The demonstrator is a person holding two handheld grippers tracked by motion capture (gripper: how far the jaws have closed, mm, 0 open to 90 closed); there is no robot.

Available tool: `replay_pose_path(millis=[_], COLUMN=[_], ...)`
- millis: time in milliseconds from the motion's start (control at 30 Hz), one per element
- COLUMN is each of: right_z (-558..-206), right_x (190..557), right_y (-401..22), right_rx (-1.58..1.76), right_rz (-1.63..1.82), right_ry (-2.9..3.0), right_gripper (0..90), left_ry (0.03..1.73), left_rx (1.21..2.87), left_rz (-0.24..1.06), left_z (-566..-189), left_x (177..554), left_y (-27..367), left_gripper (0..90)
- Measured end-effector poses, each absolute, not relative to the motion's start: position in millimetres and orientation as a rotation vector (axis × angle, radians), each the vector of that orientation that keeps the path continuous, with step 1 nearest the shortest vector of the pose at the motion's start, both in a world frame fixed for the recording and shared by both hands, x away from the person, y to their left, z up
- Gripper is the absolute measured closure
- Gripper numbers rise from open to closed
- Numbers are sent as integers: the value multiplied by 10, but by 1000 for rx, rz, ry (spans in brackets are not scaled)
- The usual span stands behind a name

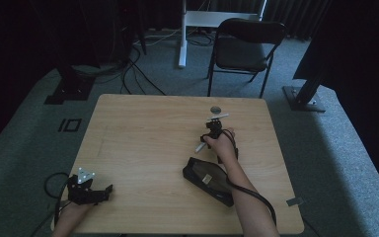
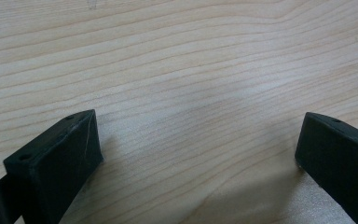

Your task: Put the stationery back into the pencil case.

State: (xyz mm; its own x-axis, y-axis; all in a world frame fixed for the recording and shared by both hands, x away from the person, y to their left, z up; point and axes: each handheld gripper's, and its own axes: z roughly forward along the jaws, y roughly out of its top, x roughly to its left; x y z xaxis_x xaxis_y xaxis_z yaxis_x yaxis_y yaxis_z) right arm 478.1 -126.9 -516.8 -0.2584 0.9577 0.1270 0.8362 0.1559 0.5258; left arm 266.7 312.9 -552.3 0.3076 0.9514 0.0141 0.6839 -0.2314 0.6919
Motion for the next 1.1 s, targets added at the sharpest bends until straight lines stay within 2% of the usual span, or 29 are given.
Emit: replay_pose_path(millis=[367,633,800,1100], right_z=[-5218,-5211,-5210,-5206], right_x=[4780,4737,4706,4673], right_y=[-1275,-1321,-1349,-1351], right_rx=[1739,1627,1582,1493], right_rz=[726,682,680,646], right_ry=[2199,2274,2313,2364], right_gripper=[529,670,730,781], left_ry=[1445,1445,1445,1445], left_rx=[1998,1998,1998,1998], left_rz=[597,597,597,597], left_z=[-5523,-5523,-5523,-5523], left_x=[2667,2667,2667,2667], left_y=[3129,3129,3129,3129], left_gripper=[2,2,2,2])
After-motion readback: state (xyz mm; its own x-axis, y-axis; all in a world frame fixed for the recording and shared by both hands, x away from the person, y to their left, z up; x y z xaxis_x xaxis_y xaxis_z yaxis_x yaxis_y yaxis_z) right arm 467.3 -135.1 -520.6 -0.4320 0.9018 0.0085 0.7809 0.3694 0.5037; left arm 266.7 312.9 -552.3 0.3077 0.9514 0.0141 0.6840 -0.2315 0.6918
